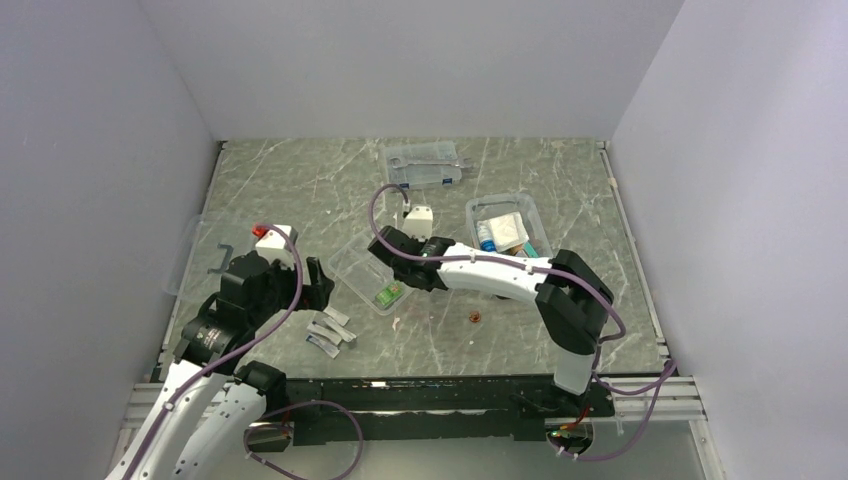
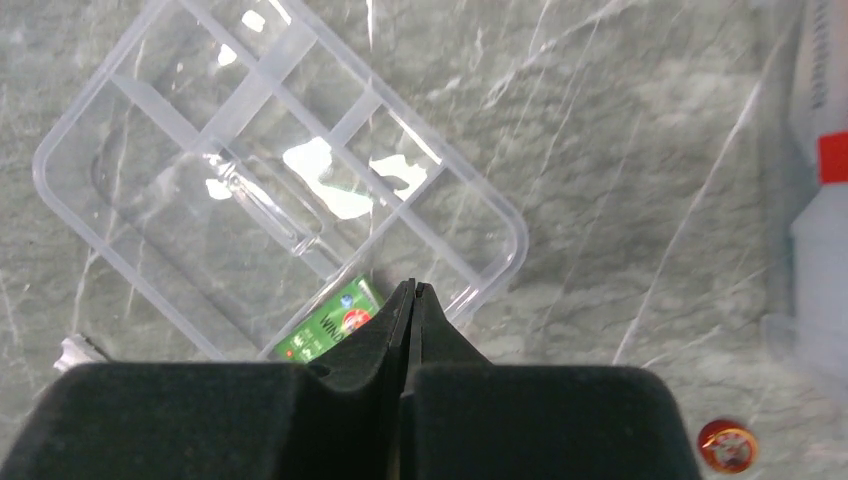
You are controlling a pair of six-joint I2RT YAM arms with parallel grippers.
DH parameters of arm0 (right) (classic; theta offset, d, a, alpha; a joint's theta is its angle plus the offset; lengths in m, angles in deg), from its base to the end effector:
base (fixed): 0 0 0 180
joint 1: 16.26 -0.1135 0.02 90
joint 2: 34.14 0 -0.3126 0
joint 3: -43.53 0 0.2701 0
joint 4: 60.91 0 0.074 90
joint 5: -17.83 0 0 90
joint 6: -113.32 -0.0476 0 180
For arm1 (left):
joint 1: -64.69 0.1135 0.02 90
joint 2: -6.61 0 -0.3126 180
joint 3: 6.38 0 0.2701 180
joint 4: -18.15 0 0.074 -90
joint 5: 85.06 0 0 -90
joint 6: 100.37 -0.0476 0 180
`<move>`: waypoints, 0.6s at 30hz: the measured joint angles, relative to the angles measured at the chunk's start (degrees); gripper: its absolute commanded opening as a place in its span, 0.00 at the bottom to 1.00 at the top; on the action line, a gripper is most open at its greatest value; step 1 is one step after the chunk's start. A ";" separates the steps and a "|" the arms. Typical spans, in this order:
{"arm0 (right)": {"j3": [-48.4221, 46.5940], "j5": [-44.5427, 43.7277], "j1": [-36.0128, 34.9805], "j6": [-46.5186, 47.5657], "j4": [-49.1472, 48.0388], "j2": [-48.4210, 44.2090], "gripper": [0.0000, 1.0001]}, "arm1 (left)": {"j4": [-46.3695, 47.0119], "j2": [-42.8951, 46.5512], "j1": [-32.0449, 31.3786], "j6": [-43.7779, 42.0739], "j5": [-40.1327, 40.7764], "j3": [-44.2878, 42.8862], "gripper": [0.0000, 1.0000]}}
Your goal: Organize the medicine kit
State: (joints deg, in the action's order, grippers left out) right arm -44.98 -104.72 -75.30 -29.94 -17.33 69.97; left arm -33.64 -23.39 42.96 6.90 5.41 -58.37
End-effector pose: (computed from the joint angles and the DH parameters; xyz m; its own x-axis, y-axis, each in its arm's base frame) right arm 0.2354 0.3426 0.2460 -0.7299 0.0964 -0.6767 0.0065 0.9909 0.1342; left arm 0.0979 -0.0386 0.3105 -0.5488 -0.1009 -0.8299 0.2102 0.9442 -0.2537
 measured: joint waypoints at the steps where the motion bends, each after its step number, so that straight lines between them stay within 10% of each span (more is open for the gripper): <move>1: -0.39 -0.24 0.33 1.44 -0.09 0.02 0.00 | 0.00 0.00 0.00 0.00 -0.11 0.00 0.99; 10: -1.55 3.61 7.98 15.52 -6.34 0.44 0.38 | 0.00 -0.81 -0.28 0.00 -0.57 0.00 0.99; 18: 3.19 18.23 15.04 28.37 -15.12 0.50 0.42 | 0.02 -1.55 -0.48 0.00 -0.57 0.00 0.99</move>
State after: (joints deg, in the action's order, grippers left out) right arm -41.79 -86.50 -60.27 -1.57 -32.46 70.48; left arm -33.62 -24.94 42.47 6.90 4.85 -58.37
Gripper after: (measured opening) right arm 0.419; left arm 0.986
